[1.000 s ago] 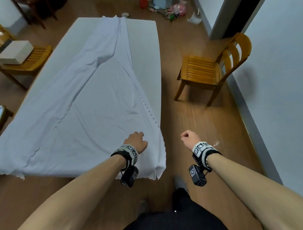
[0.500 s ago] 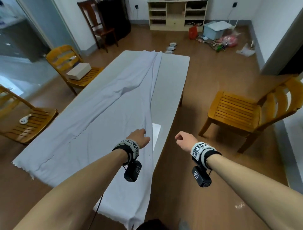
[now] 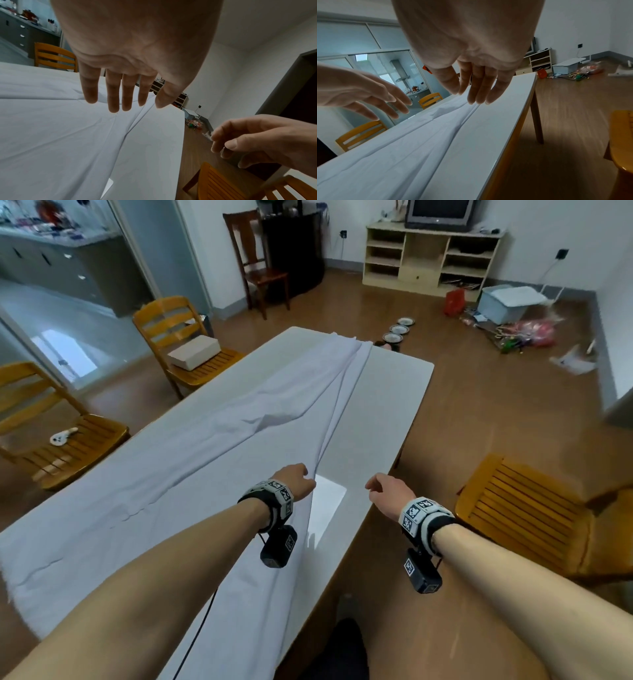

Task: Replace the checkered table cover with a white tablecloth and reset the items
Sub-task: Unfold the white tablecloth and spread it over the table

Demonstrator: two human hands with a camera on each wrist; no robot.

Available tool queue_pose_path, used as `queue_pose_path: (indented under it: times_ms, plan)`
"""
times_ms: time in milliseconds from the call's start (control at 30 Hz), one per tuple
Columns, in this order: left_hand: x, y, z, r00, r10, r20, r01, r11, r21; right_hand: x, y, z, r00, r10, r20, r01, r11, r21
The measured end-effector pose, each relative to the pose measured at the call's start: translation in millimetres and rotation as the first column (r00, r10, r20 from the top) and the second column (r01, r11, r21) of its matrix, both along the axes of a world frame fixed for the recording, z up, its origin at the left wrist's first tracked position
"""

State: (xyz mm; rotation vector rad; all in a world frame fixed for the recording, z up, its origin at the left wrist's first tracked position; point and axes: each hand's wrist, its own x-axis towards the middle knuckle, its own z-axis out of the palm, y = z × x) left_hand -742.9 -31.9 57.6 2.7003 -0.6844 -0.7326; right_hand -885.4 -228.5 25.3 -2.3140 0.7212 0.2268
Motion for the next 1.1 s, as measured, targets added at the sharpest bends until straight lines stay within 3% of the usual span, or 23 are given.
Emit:
queue_pose_path:
  times_ms: [367, 533, 733, 833, 900, 933, 1000, 1100]
  plan:
    - [142.2, -113.4, -48.7, 0.974, 0.153, -0.168, -0.156, 0.988, -0.003, 148.5, -143.7, -9.0, 0.989, 0.090, -0.121, -0.091, 0.996, -0.010]
    - [190.3, -135.2, -96.6, 0.937, 0.296, -0.186, -0.295, 0.955, 0.034, 201.5, -178.4, -55.2, 0.973, 0.155, -0.169, -0.156, 0.988, 0.007]
    - [228.5, -164.8, -157.7, 0.790, 0.579, -0.203, -0.571, 0.815, 0.104, 291.6, -212.8, -121.1, 0.919, 0.357, -0.165, -0.359, 0.933, 0.020]
    - [237.9, -181.6, -168.1, 0.591, 0.749, -0.300, -0.770, 0.634, 0.069, 345.1, -229.0, -134.5, 0.864, 0.490, -0.117, -0.492, 0.871, 0.018]
    - [238.7, -192.2, -164.6, 0.436, 0.808, -0.396, -0.864, 0.499, 0.068, 373.6, -236.4, -135.4, 0.835, 0.544, -0.077, -0.544, 0.839, 0.023]
    - [237.6, -196.6, -163.4, 0.394, 0.818, -0.420, -0.880, 0.467, 0.085, 386.9, -239.7, -135.1, 0.815, 0.576, -0.055, -0.576, 0.817, 0.029]
    - [232.3, -205.8, -159.8, 0.390, 0.829, -0.401, -0.881, 0.463, 0.098, 413.6, -245.4, -130.7, 0.747, 0.664, -0.012, -0.664, 0.747, 0.021]
    - [213.9, -220.3, -146.3, 0.480, 0.808, -0.341, -0.847, 0.529, 0.062, 450.0, -244.9, -126.2, 0.595, 0.803, 0.042, -0.802, 0.596, -0.041]
